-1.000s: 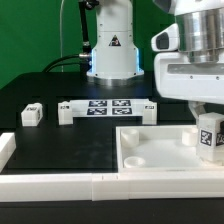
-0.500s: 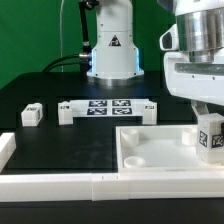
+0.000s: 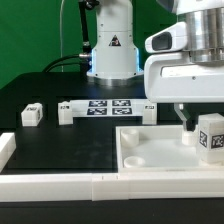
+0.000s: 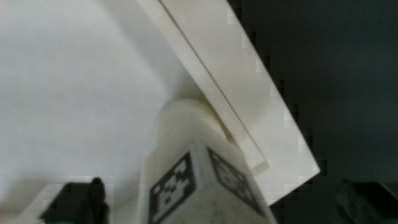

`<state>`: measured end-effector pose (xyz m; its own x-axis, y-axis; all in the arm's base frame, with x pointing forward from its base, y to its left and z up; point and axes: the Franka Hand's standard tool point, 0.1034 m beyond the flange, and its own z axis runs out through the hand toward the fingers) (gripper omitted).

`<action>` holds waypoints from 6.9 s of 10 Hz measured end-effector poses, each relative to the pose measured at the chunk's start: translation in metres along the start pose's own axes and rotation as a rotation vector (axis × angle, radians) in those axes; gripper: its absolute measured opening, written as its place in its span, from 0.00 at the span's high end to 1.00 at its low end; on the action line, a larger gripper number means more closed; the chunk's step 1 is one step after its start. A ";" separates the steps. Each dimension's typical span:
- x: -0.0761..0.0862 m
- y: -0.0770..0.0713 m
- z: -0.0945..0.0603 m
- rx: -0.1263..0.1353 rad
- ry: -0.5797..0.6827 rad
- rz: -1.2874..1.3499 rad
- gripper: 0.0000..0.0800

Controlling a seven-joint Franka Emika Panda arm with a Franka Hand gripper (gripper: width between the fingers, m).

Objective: Assemble one leg

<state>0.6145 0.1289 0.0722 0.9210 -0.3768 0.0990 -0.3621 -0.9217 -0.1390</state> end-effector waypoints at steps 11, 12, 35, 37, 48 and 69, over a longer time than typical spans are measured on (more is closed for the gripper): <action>0.002 0.000 0.001 -0.049 0.033 -0.639 0.63; 0.002 0.001 0.001 -0.049 0.033 -0.623 0.63; 0.002 0.010 -0.002 -0.074 0.008 -0.466 0.19; -0.001 0.006 -0.002 -0.091 -0.009 -0.668 0.19; -0.001 0.006 -0.002 -0.087 0.007 -0.405 0.64; -0.002 0.006 0.001 -0.094 0.003 -0.503 0.19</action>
Offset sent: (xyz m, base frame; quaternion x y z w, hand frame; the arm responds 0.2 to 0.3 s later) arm 0.0033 -0.0057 -0.0027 -0.0317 -0.0101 -0.2768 0.9603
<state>0.6110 0.1243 0.0706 0.9843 0.1153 0.1339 0.1142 -0.9933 0.0154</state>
